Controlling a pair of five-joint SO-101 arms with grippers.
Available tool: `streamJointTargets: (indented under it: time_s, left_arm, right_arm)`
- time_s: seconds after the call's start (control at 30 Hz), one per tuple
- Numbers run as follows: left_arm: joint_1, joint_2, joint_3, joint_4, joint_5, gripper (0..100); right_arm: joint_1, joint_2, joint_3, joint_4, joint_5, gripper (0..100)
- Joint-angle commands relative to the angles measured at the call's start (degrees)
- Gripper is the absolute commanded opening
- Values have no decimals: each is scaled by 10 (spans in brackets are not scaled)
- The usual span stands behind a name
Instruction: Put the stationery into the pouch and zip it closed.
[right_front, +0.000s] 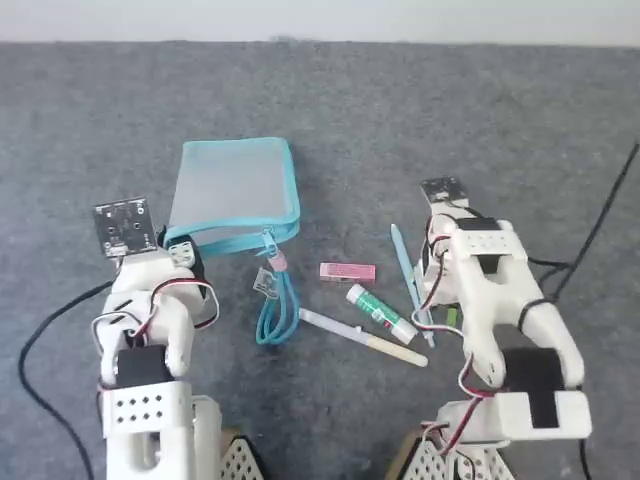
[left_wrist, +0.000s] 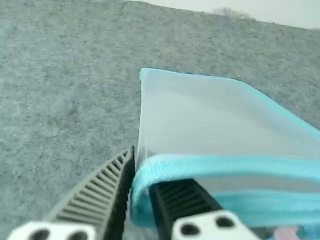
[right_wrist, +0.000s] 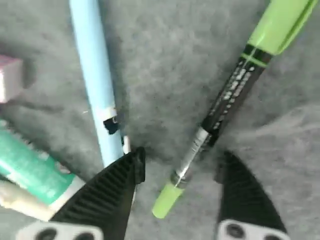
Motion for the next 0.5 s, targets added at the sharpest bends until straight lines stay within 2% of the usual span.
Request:
streamJointTargets:
  time_s: [0.0, 0.07, 0.2, 0.47]
  left_arm:
    - [-5, 8, -36, -18, 7, 12]
    - [-5, 8, -36, -18, 7, 12]
    - [-4, 8, -35, -18, 7, 12]
    - [-2, 12, -30, -22, 8, 12]
  right_arm:
    - [3, 0, -5, -5, 18, 69]
    - [5, 0, -5, -1, 15, 2]
    - [5, -15, -21, 13, 19, 6]
    - [-16, -216, -120, 214, 89, 6]
